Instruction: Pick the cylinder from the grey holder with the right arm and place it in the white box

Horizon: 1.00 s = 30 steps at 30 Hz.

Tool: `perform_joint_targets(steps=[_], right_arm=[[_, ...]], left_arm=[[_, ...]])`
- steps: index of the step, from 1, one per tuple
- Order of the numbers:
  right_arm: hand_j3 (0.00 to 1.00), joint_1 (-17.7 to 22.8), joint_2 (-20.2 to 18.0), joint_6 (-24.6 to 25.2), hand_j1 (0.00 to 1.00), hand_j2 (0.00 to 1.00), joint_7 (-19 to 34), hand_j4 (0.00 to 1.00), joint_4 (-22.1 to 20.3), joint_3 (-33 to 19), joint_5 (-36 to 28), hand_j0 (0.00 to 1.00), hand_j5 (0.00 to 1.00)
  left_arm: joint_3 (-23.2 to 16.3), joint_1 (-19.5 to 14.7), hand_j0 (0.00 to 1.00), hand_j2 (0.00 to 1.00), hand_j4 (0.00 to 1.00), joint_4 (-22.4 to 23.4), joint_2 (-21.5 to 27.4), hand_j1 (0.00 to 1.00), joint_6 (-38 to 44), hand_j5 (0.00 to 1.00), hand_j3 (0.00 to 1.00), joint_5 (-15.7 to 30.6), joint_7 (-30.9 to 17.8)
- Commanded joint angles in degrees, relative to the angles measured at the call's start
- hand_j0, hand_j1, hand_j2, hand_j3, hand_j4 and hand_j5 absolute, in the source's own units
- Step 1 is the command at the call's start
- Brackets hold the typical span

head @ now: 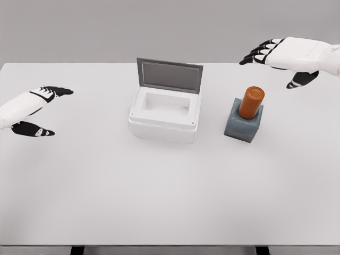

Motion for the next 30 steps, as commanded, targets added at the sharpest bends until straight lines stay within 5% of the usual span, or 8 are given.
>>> perform_joint_targets(steps=[1,8,14,18,30], right_arm=[[1.0,0.0,-0.2,-0.2,1.0,1.0,0.0,1.0,-0.1,0.1,-0.1,1.0,1.0],[1.0,0.1,-1.2,-1.2,1.0,1.0,0.0,1.0,-0.5,-0.6,-0.8,1.0,1.0],[1.0,-0.8,0.9,-1.1,1.0,1.0,0.0,1.0,-0.2,-2.7,-3.2,1.0,1.0],[1.0,-0.6,3.3,-1.6,1.0,1.0,0.0,1.0,7.0,0.6,-2.0,1.0,1.0],[1.0,-0.7,6.9,-3.1,1.0,1.0,0.0,1.0,9.9,6.6,0.2,1.0,1.0]], left_arm=[[0.0,0.0,1.0,1.0,1.0,0.0,0.1,1.0,0.1,1.0,1.0,0.4,0.0],[0.1,1.8,1.0,1.0,1.0,0.2,-0.3,1.0,0.1,1.0,1.0,1.4,0.1],[0.1,5.0,1.0,1.0,1.0,2.7,-0.4,1.0,0.1,1.0,1.0,7.9,0.1],[0.0,7.8,1.0,1.0,1.0,4.0,-0.4,1.0,0.1,1.0,1.0,13.9,0.1],[-0.3,10.5,1.0,1.0,1.0,4.0,-0.4,1.0,0.1,1.0,1.0,20.7,0.1]])
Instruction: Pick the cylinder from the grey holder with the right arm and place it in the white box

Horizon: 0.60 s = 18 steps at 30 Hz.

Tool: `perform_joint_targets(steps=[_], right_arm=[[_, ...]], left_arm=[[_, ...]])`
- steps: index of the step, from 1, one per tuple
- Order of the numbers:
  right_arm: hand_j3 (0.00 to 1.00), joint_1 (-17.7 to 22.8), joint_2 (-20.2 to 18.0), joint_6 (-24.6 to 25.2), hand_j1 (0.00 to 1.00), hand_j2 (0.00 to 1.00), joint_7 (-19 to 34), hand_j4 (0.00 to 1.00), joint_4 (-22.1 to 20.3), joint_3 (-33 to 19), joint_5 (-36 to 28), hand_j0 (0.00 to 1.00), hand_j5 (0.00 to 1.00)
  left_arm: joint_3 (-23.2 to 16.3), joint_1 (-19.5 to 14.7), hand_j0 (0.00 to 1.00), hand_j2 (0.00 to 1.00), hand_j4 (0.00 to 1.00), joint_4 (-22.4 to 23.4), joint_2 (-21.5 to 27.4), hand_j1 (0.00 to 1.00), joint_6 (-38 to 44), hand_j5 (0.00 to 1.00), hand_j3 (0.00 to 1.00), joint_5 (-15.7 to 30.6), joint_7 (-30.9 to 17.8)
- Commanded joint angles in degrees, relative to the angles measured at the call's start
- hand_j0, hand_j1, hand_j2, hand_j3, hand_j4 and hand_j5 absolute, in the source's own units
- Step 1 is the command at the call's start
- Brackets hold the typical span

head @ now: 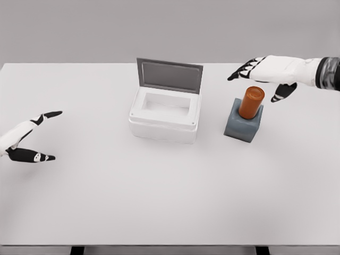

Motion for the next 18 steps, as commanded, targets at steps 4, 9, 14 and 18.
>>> perform_joint_targets(steps=[4,9,14,18], right_arm=[[1.0,0.0,0.6,-3.4,1.0,1.0,0.0,1.0,0.6,0.7,0.1,1.0,1.0],[1.0,0.2,0.2,-4.0,1.0,1.0,0.0,1.0,0.4,1.2,0.1,1.0,1.0],[1.0,0.4,-0.2,-5.0,1.0,1.0,0.0,1.0,0.6,1.2,0.1,1.0,1.0],[1.0,0.4,-0.2,-4.9,1.0,1.0,0.0,1.0,0.8,1.9,0.1,1.0,1.0]], left_arm=[[-0.1,0.4,1.0,1.0,1.0,-0.1,0.1,1.0,0.1,1.0,1.0,1.9,0.0],[-0.1,0.4,1.0,1.0,1.0,-0.1,0.1,1.0,0.1,1.0,1.0,2.2,0.0],[-0.1,0.4,1.0,1.0,1.0,-0.1,0.1,1.0,0.1,1.0,1.0,2.2,0.0],[-0.1,0.4,1.0,1.0,1.0,-0.1,0.1,1.0,0.1,1.0,1.0,2.2,0.0]])
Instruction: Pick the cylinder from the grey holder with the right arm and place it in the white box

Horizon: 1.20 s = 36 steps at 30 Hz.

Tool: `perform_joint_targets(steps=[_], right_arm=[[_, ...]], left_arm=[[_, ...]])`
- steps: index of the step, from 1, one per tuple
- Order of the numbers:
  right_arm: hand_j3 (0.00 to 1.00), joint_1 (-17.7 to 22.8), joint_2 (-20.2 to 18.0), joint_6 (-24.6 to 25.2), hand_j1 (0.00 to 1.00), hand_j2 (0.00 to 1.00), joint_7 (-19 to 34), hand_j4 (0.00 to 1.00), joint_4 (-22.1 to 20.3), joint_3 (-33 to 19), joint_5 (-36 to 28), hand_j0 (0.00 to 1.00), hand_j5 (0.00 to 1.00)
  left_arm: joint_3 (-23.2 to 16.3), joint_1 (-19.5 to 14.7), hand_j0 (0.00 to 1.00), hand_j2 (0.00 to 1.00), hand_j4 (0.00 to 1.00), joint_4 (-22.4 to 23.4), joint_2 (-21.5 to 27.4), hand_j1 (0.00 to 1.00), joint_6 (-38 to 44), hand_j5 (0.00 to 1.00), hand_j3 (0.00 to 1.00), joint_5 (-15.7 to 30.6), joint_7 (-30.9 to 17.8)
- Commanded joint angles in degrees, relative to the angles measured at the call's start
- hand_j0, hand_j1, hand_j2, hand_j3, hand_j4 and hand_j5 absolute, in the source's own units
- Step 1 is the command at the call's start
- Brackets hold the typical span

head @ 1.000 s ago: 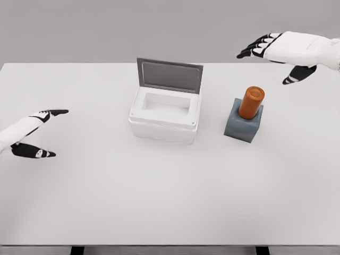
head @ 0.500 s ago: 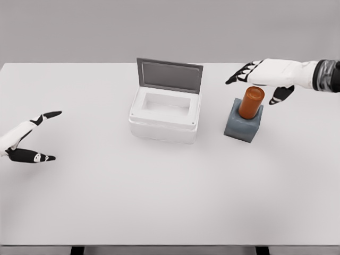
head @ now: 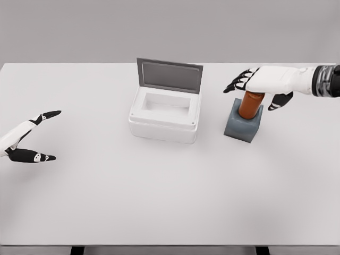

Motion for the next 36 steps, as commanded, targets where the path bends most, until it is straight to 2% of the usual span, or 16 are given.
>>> perform_joint_targets(steps=[1,3,7,9,12,16,20,25,27,34,36], right_arm=[[0.98,0.0,0.0,0.1,0.98,0.98,0.0,0.98,0.2,0.4,-0.2,0.98,0.98],[0.9,0.0,0.0,0.1,0.9,0.9,0.0,0.9,0.2,0.5,-0.2,0.9,0.9],[0.6,0.0,-0.1,0.3,0.6,0.6,0.0,0.6,0.5,0.5,-0.3,0.6,0.6],[0.55,0.0,-0.1,0.3,0.55,0.55,0.0,0.55,0.8,0.5,-0.3,0.55,0.55],[0.4,0.0,-0.1,0.4,0.4,0.4,0.0,0.4,0.8,0.5,-0.4,0.4,0.4],[0.38,0.0,-0.1,0.2,0.38,0.38,0.0,0.38,0.5,0.5,-0.4,0.38,0.38],[0.32,-0.1,-0.1,-0.1,0.32,0.32,0.0,0.32,0.3,0.2,-0.3,0.32,0.32],[0.33,-0.5,0.2,-6.0,0.33,0.33,0.0,0.33,0.1,-2.3,-0.3,0.33,0.33],[0.34,-0.9,1.4,-6.2,0.34,0.34,0.0,0.34,-0.2,-2.3,-0.4,0.34,0.34],[0.37,-2.7,10.0,-5.7,0.37,0.37,0.0,0.37,0.5,-2.3,0.9,0.37,0.37],[0.37,-2.7,11.0,-5.5,0.37,0.37,0.0,0.37,0.5,-2.2,1.0,0.37,0.37]], left_arm=[[0.0,0.0,1.0,1.0,1.0,0.0,0.0,1.0,0.1,1.0,1.0,0.4,0.0],[0.0,0.0,1.0,1.0,1.0,0.0,0.1,1.0,0.1,1.0,1.0,0.4,0.0],[0.0,0.0,1.0,1.0,1.0,0.0,0.1,1.0,0.1,1.0,1.0,0.4,0.0],[0.0,0.0,1.0,1.0,1.0,0.0,0.1,1.0,0.1,1.0,1.0,0.4,0.0],[0.0,0.0,1.0,1.0,1.0,0.0,0.1,1.0,0.1,1.0,1.0,0.4,0.0],[0.0,0.0,1.0,1.0,1.0,0.0,0.1,1.0,0.1,1.0,1.0,0.4,0.0],[0.0,0.0,1.0,1.0,1.0,0.0,0.1,1.0,0.1,1.0,1.0,0.4,0.0],[0.0,0.0,1.0,1.0,1.0,0.0,0.1,1.0,0.1,1.0,1.0,0.4,0.0],[0.0,0.0,1.0,1.0,1.0,0.0,0.1,1.0,0.1,1.0,1.0,0.4,0.0],[0.0,0.0,1.0,1.0,1.0,-0.1,0.1,1.0,0.1,1.0,1.0,0.4,0.0],[0.0,0.0,1.0,1.0,1.0,-0.1,0.1,1.0,0.1,1.0,1.0,0.4,0.0]])
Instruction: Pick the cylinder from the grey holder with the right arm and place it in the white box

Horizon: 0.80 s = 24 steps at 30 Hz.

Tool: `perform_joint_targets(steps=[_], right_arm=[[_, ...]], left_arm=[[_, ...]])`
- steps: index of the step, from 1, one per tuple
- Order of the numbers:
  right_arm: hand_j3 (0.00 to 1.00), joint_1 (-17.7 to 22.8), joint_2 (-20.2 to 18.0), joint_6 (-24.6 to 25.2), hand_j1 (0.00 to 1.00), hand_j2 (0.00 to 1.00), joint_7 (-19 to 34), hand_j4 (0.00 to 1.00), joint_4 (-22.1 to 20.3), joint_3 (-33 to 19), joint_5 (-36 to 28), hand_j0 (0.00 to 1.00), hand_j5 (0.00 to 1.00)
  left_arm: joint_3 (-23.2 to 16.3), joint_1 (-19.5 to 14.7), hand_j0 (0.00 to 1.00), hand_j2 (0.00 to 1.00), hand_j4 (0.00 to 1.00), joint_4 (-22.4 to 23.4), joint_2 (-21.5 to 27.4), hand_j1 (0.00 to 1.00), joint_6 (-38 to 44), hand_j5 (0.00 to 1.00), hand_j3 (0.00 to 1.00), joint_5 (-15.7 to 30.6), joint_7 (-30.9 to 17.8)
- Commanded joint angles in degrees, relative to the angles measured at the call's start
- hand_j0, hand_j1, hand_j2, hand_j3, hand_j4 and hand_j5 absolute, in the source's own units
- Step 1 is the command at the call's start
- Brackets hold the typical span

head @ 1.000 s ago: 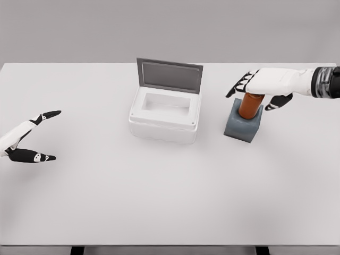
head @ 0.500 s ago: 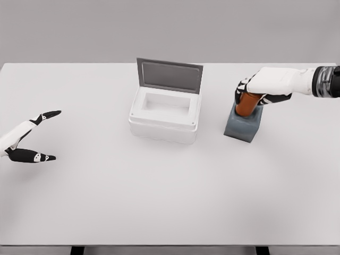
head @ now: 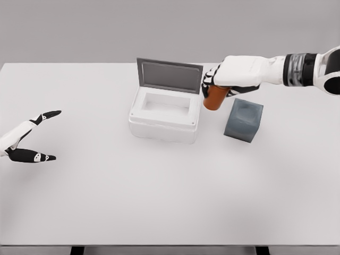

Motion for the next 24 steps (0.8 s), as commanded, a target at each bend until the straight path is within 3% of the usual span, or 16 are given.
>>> perform_joint_targets(steps=[1,6,11,24], right_arm=[[0.37,0.0,1.8,0.3,0.37,0.37,0.0,0.37,0.1,-0.1,0.1,0.37,0.37],[0.37,-1.1,5.4,0.5,0.37,0.37,0.0,0.37,1.2,-0.1,1.8,0.37,0.37],[0.37,-1.8,9.1,0.4,0.37,0.37,0.0,0.37,5.0,0.0,3.8,0.37,0.37],[0.37,-1.9,10.8,0.4,0.37,0.37,0.0,0.37,8.1,0.6,5.9,0.37,0.37]], left_arm=[[0.0,0.0,1.0,1.0,1.0,0.0,0.1,1.0,0.1,1.0,1.0,0.4,0.0],[0.0,0.0,1.0,1.0,1.0,0.0,0.1,1.0,0.1,1.0,1.0,0.4,0.0],[0.1,0.0,1.0,1.0,1.0,0.0,0.1,1.0,0.1,1.0,1.0,0.4,0.0],[0.1,0.0,1.0,1.0,1.0,0.0,0.1,1.0,0.1,1.0,1.0,0.3,0.0]])
